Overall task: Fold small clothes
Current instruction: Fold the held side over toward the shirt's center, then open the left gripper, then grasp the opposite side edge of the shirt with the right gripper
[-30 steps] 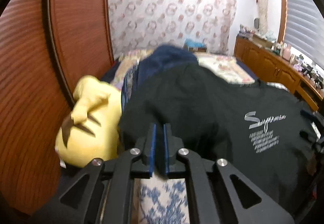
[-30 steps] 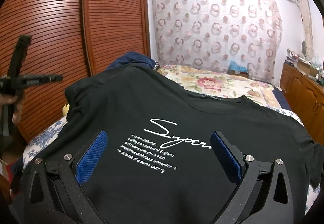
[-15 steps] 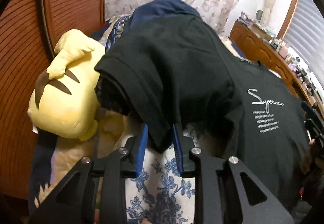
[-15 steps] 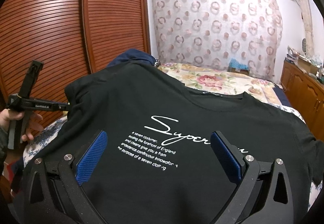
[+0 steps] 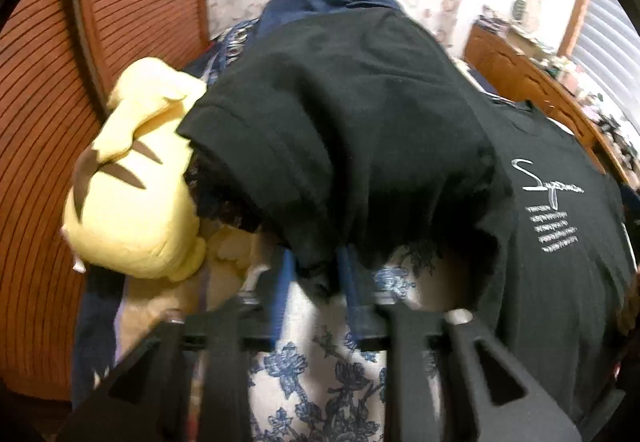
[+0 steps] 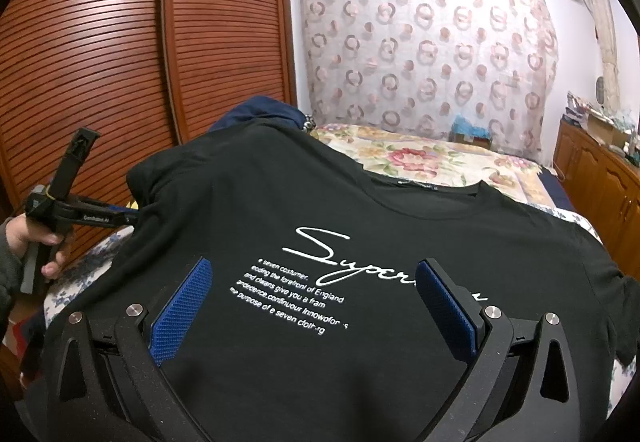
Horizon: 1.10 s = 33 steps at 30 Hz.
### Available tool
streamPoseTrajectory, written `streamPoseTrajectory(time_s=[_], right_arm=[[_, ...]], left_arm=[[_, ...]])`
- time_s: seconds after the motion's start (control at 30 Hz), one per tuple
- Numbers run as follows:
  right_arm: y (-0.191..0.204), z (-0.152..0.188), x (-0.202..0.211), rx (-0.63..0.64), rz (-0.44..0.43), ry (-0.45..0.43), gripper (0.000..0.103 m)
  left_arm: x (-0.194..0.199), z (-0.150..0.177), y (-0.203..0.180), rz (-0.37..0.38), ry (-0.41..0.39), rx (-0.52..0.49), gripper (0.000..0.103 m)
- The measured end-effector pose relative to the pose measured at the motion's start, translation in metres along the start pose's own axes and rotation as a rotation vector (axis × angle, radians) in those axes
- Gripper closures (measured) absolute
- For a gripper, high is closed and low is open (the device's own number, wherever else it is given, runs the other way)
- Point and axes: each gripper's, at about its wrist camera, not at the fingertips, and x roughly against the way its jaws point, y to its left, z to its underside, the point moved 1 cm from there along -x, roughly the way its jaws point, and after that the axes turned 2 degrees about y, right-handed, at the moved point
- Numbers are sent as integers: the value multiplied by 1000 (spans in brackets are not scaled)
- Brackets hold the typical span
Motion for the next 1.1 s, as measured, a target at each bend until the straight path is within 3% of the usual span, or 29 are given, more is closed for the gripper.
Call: streamPoseTrajectory(time_s=[0.1, 0.23, 0.43, 0.63, 0.8, 1.1], right_arm=[[-4, 1, -1, -6, 4, 3, 0], [-10, 2, -2, -15, 11, 4, 0], [-16, 0, 3, -24, 20, -3, 0], [-27, 0, 11, -37, 39, -7, 0], [-39, 2, 14, -48, 41, 5, 0], [-43, -9, 7, -32, -5, 30, 4]], left_arm=[[17, -2, -3, -32, -70, -5, 103], [62, -22, -13, -3, -205, -3, 103], [101, -70, -60, 54, -305, -96, 103], [96, -96, -124, 146, -261, -218, 103], [91, -86, -158, 198, -211, -304, 95], [124, -69, -160, 157, -248, -349, 83]])
